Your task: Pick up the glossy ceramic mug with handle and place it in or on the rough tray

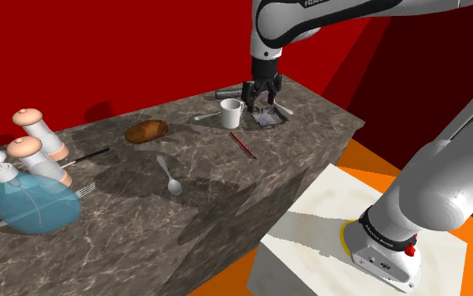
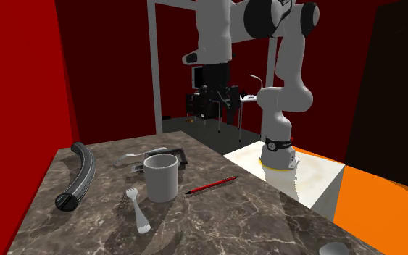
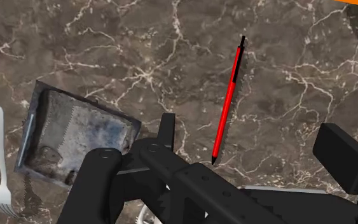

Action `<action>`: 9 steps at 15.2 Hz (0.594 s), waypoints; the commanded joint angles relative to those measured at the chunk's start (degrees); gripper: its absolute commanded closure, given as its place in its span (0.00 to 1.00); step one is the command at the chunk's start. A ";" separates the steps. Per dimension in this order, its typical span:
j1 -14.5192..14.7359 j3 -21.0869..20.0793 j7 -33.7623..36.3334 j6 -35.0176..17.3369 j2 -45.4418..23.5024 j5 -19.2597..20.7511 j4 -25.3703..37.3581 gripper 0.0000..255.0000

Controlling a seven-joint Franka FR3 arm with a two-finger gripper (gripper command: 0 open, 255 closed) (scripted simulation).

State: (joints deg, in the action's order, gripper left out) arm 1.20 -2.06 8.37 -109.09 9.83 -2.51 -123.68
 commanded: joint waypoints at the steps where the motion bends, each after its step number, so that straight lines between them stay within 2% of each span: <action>1: 0.03 -0.24 0.36 -1.36 -4.68 0.72 3.58 0.00; 9: 0.44 -0.39 1.55 -3.86 -22.42 3.98 19.66 0.00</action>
State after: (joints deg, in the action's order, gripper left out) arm 1.70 -2.58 10.03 -112.71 -10.12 1.03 -106.41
